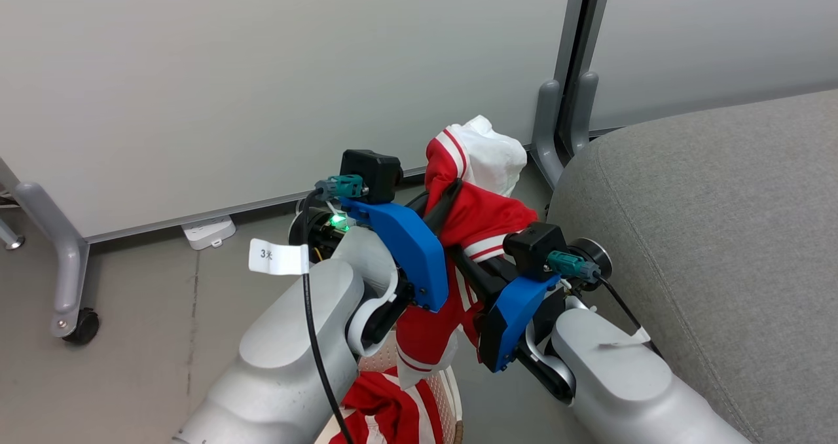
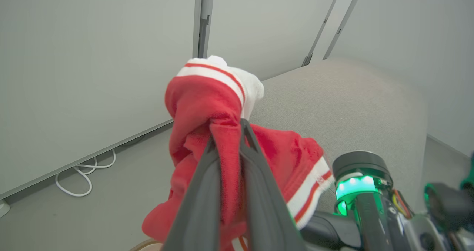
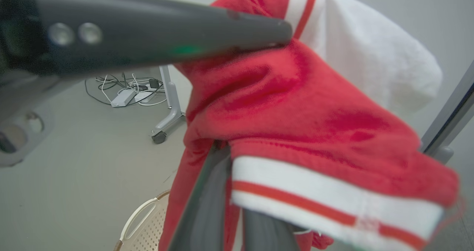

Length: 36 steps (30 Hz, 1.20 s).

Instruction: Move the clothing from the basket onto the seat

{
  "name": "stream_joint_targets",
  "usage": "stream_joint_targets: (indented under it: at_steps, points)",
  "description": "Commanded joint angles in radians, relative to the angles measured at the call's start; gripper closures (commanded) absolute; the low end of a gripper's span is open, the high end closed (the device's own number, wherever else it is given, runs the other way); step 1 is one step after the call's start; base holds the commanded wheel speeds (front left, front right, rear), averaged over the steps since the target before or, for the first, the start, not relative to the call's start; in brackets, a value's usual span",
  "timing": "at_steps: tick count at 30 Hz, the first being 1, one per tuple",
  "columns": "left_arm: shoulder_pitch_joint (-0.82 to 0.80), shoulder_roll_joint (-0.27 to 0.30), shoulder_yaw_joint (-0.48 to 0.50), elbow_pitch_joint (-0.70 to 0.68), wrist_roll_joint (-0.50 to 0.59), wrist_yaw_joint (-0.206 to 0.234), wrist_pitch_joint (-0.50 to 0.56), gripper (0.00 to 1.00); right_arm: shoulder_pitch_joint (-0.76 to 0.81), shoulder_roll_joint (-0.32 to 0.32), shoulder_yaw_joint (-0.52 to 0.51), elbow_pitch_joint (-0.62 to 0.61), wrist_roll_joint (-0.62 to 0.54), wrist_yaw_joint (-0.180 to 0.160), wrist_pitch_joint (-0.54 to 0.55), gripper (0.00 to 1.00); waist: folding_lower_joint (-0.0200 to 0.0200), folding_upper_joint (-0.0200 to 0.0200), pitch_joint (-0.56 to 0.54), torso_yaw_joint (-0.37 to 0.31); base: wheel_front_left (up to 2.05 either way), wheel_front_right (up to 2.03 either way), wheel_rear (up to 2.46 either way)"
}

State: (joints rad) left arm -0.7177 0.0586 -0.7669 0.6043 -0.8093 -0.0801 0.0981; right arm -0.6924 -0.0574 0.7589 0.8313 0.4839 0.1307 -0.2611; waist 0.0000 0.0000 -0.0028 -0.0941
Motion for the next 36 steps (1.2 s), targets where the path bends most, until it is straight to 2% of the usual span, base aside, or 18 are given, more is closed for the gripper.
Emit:
stream_joint_targets:
  at_steps: [1,19,20,21,22,23,36]
  points:
    - [-0.001,0.008,-0.003,0.003,-0.002,-0.001,-0.007,1.00,0.009,0.004,-0.005,-0.003,-0.006,0.000,-0.006,1.00,0.0000,0.0000,0.000,0.000,0.00,0.00,0.00]
    - [-0.011,0.016,-0.004,0.017,-0.006,0.006,-0.025,0.99,0.018,0.006,-0.010,-0.007,-0.020,0.000,-0.006,1.00,0.0000,0.0000,-0.007,-0.002,0.00,0.00,0.00]
    - [-0.012,0.017,-0.005,0.017,-0.005,0.007,-0.026,0.64,0.019,0.006,-0.010,-0.007,-0.020,0.000,-0.006,1.00,0.0000,0.0000,-0.007,-0.002,0.00,0.00,0.00]
    - [-0.013,0.019,-0.005,0.017,0.000,0.008,-0.032,0.41,0.019,0.006,-0.010,-0.008,-0.020,0.000,-0.006,1.00,0.0000,0.0000,-0.006,-0.002,0.00,0.00,0.00]
    - [-0.014,0.023,-0.008,0.015,0.008,0.009,-0.040,0.05,0.019,0.006,-0.010,-0.009,-0.020,0.000,-0.006,1.00,0.0000,0.0000,-0.006,-0.002,0.00,0.00,0.00]
    - [-0.014,0.028,-0.010,0.013,0.017,0.008,-0.052,0.00,0.019,0.005,-0.011,-0.010,-0.021,0.000,-0.006,1.00,0.0000,0.0000,-0.006,-0.002,0.00,0.00,0.00]
    - [0.160,0.144,-0.004,0.009,0.082,-0.002,-0.320,0.00,0.030,-0.013,-0.057,-0.057,-0.052,0.000,-0.006,1.00,0.0000,0.0000,0.002,-0.005,0.00,0.00,0.00]
